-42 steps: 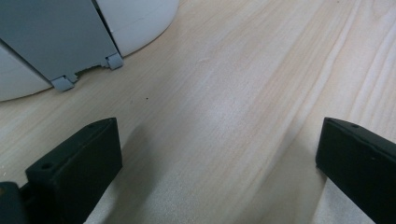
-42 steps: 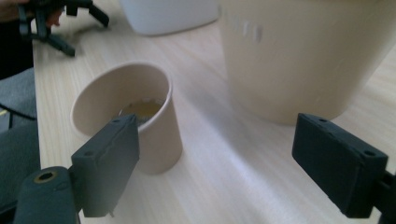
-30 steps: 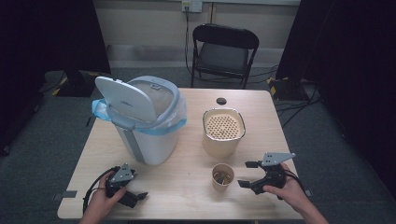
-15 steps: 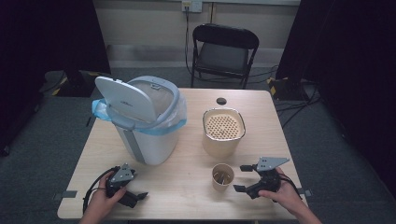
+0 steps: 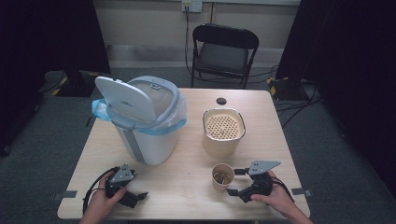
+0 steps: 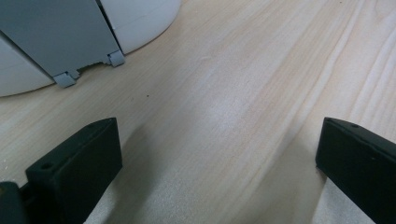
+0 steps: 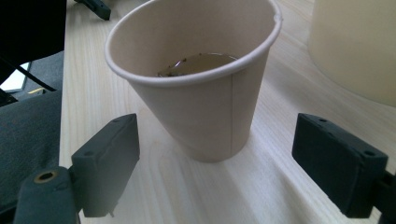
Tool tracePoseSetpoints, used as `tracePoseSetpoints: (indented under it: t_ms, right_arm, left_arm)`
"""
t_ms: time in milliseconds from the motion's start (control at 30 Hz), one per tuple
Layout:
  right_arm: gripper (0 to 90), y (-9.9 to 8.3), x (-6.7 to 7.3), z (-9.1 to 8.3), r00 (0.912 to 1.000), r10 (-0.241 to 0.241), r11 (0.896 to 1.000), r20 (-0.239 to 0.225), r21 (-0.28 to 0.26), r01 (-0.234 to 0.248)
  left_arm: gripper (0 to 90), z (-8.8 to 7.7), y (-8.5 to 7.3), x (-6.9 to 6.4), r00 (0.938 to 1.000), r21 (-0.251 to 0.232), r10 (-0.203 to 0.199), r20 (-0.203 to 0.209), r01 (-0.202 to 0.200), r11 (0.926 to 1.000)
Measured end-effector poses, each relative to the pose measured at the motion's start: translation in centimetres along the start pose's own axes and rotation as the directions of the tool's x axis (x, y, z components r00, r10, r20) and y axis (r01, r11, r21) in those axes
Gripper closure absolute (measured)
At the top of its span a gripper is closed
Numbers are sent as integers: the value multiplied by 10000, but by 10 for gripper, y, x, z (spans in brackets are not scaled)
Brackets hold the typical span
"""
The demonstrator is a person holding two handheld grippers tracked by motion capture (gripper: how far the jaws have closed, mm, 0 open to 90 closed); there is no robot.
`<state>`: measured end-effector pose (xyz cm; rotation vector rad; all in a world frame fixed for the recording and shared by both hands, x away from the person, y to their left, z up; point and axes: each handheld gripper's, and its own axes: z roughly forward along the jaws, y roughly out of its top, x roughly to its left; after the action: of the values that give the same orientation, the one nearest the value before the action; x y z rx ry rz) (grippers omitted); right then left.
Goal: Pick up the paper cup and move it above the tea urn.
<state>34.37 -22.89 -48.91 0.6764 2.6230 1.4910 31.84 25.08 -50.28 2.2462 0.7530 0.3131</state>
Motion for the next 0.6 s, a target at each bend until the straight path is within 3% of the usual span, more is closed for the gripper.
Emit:
tracePoseSetpoints:
  t_ms: [167, 333, 600]
  right_arm:
    - [145, 1, 3, 8, 9997, -216, 9997, -119, 102, 218]
    - [145, 2, 3, 12, 9997, -128, 9998, -190, 155, 131]
    - [146, 8, 4, 19, 9993, -258, 9996, -288, -127, 255]
  left_arm:
    - [0, 0, 0, 0, 10000, -3, -10, 2, 10, 10000]
    - [0, 0, 0, 0, 10000, 2, 13, -5, -13, 10000]
    - [0, 0, 0, 0, 10000, 1, 15, -8, -15, 10000]
